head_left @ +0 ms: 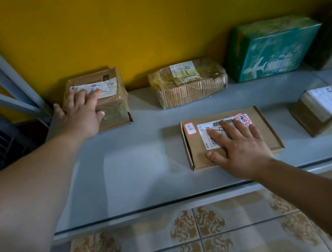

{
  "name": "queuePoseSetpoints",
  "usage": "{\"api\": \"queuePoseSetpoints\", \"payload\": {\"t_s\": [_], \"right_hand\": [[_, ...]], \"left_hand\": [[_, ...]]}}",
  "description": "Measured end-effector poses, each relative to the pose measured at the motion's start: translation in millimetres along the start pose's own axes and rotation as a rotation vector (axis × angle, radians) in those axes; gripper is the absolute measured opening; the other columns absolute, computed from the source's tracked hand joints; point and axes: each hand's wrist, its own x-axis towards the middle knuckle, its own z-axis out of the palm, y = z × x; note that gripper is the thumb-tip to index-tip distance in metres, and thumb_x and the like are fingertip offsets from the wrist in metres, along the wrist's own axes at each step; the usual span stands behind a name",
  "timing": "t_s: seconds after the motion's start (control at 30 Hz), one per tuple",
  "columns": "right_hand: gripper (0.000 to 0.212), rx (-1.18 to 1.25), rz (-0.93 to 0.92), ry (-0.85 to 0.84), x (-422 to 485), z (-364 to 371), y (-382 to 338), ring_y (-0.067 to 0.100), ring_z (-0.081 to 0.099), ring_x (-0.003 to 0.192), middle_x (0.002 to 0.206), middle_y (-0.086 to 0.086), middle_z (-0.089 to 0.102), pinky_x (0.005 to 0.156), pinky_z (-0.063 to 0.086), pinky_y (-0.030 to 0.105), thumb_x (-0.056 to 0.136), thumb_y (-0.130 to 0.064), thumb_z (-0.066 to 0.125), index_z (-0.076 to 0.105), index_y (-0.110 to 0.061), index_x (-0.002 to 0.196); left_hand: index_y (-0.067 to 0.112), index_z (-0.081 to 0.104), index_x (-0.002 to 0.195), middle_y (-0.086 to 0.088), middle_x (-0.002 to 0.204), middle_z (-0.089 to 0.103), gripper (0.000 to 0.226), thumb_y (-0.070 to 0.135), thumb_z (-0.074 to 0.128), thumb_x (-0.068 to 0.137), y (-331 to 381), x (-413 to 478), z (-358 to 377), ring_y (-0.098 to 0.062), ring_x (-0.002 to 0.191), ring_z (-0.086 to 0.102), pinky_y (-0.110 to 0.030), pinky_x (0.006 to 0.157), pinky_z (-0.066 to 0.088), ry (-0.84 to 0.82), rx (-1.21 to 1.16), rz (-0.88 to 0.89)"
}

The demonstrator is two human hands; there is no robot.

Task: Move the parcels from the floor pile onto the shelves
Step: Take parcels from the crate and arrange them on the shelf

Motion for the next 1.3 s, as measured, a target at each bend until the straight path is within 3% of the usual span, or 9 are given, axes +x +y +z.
{"api": "queuePoseSetpoints", "payload": {"t_s": [0.17,0.37,0.5,0.6,0.73,0.87,1.0,1.3], "right_hand": [[0.074,-0.006,-0.027,-0.005,-5.5,0.5,3.9,0.026,-0.012,0.151,0.166,-0.003,-0.007,0.122,-0.004,0.051,0.090,-0.074,0.012,-0.001,-0.042,0.155],[0.094,0.001,-0.032,-0.011,-10.7,1.9,3.7,0.027,-0.013,0.151,0.166,-0.002,-0.008,0.121,-0.005,0.051,0.068,-0.078,-0.011,-0.003,-0.043,0.154],[0.090,0.000,-0.038,-0.014,-10.3,0.2,3.5,0.028,-0.013,0.151,0.165,-0.002,-0.008,0.121,-0.005,0.051,0.072,-0.079,-0.007,-0.002,-0.043,0.154],[0.077,0.007,-0.035,-0.056,-10.8,-6.1,3.1,0.028,-0.013,0.151,0.166,-0.002,-0.007,0.121,-0.004,0.053,0.088,-0.076,0.013,-0.001,-0.042,0.155],[0.077,0.023,-0.030,-0.132,-11.2,-28.7,2.8,0.026,-0.006,0.152,0.166,-0.003,0.000,0.121,-0.001,0.053,0.090,-0.076,0.025,0.006,-0.040,0.155],[0.079,0.057,-0.029,-0.162,-33.4,-69.2,2.7,0.024,0.004,0.152,0.165,-0.003,0.009,0.122,0.007,0.048,0.090,-0.077,0.028,0.013,-0.037,0.156],[0.077,0.102,-0.013,-0.178,-78.8,-126.5,2.6,0.023,0.016,0.150,0.164,-0.001,0.017,0.121,0.015,0.044,0.091,-0.075,0.029,0.018,-0.034,0.155],[0.072,0.172,0.108,-0.183,-209.3,-277.5,10.9,0.027,0.035,0.140,0.155,0.002,0.037,0.114,0.027,0.044,0.095,-0.067,0.035,0.022,-0.029,0.154]], "left_hand": [[0.039,0.014,0.150,0.001,0.161,0.010,0.055,0.032,0.039,0.101,-8.2,1.2,-2.6,-0.026,0.147,0.002,-0.063,0.114,0.009,-0.015,-0.021,0.032],[0.034,0.022,0.150,-0.002,0.160,0.016,0.054,0.026,0.042,0.101,-14.5,-8.8,-2.1,-0.026,0.146,0.010,-0.061,0.112,0.015,0.035,-0.021,0.081],[0.036,0.016,0.152,0.000,0.162,0.008,0.061,0.032,0.046,0.099,-7.8,-8.0,-3.9,-0.025,0.148,0.002,-0.061,0.115,0.007,-0.006,-0.043,0.011],[0.036,0.007,0.153,0.000,0.163,0.000,0.074,0.044,0.052,0.095,1.6,-16.4,-8.2,-0.024,0.149,-0.003,-0.059,0.115,0.004,-0.031,-0.018,-0.013],[0.035,0.005,0.154,0.001,0.163,-0.002,0.079,0.045,0.055,0.094,20.2,-43.1,-25.7,-0.025,0.149,-0.003,-0.058,0.116,0.003,-0.099,-0.054,-0.033],[0.030,0.018,0.153,-0.001,0.162,0.010,0.072,0.043,0.056,0.093,41.7,-84.8,-54.2,-0.027,0.147,0.013,-0.057,0.116,0.015,-0.262,-0.099,-0.033],[0.028,0.022,0.152,0.001,0.161,0.015,0.069,0.044,0.055,0.094,73.4,-126.7,-105.5,-0.024,0.147,0.014,-0.056,0.117,0.013,-0.423,-0.120,0.022],[0.023,0.024,0.152,-0.002,0.161,0.018,0.070,0.042,0.056,0.094,120.7,-195.6,-261.3,-0.021,0.148,0.014,-0.049,0.117,0.020,-0.547,-0.259,0.208]]}}
